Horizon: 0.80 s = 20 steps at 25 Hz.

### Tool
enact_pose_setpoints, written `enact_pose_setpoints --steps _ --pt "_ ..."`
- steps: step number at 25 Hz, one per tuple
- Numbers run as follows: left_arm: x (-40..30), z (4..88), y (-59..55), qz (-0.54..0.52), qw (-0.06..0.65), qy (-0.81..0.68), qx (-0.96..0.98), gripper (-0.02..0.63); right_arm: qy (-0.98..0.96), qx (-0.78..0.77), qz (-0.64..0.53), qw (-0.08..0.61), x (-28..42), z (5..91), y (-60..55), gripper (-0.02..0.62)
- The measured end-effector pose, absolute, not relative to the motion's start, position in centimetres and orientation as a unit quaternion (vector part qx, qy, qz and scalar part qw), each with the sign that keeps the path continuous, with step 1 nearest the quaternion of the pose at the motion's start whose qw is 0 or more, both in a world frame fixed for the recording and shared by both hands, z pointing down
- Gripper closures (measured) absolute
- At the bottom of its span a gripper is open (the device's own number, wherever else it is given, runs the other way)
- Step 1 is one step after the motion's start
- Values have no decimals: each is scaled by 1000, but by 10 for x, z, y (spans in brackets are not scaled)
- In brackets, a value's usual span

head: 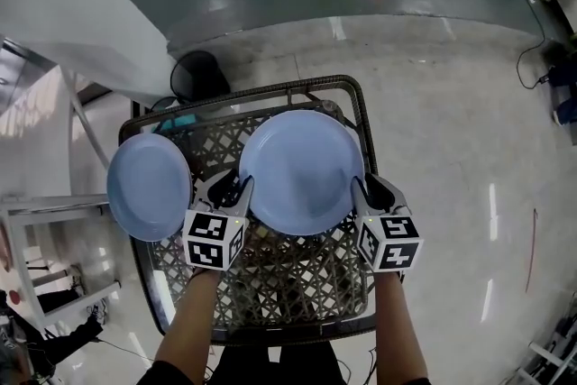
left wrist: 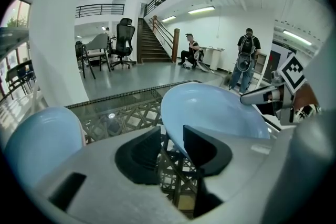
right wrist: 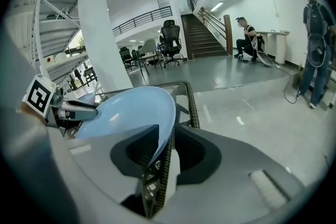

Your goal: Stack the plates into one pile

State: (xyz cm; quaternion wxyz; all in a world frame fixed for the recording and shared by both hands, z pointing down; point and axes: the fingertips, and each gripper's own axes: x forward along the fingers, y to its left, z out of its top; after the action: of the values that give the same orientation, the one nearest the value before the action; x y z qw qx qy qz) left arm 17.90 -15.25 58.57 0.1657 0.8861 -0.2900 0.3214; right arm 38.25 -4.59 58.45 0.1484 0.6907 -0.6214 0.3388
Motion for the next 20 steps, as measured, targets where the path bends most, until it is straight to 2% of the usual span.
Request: enact_pose_setpoints --steps 20 --pt "182 597 -155 319 187 -308 877 513 -623 676 349 182 377 599 -55 498"
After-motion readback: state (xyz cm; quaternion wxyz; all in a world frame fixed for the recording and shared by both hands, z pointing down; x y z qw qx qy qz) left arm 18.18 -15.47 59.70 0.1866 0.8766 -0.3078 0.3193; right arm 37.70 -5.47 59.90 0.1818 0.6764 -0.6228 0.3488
